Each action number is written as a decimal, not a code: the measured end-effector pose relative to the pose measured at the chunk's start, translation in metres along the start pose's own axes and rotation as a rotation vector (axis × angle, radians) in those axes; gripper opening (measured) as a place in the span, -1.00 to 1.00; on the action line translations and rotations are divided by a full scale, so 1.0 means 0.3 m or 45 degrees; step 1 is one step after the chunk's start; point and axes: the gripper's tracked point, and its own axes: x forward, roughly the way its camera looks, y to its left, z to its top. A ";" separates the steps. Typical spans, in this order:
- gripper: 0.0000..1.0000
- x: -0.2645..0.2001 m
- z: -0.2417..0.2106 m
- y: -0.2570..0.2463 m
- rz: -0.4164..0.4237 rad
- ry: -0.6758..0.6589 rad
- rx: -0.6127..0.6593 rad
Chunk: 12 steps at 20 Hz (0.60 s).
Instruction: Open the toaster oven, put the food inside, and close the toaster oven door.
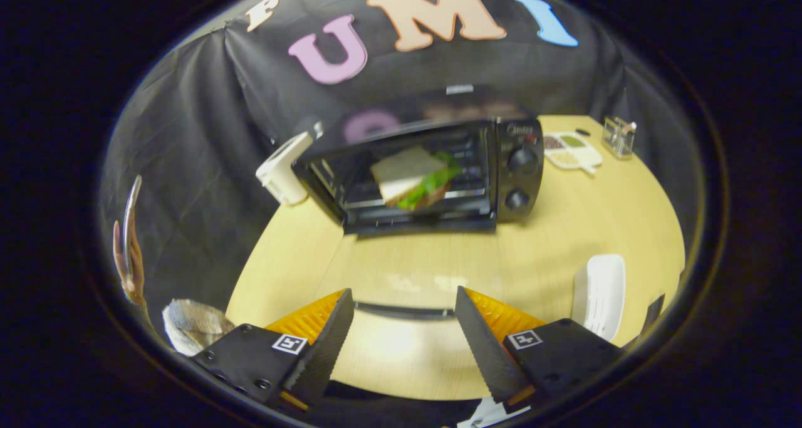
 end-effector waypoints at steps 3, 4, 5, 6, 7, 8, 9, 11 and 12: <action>1.00 0.049 -0.107 -0.040 -0.012 0.113 0.018; 1.00 0.072 -0.131 -0.059 -0.028 0.137 0.019; 1.00 0.091 -0.150 -0.074 -0.036 0.153 0.019; 1.00 0.115 -0.157 -0.082 -0.037 0.158 0.022; 0.99 0.127 -0.170 -0.088 -0.038 0.165 0.020; 0.99 0.143 -0.173 -0.097 -0.034 0.170 0.014; 0.99 0.159 -0.171 -0.109 -0.033 0.166 -0.001; 0.99 0.181 -0.166 -0.132 -0.037 0.162 -0.031; 0.99 0.190 -0.164 -0.143 -0.039 0.162 -0.040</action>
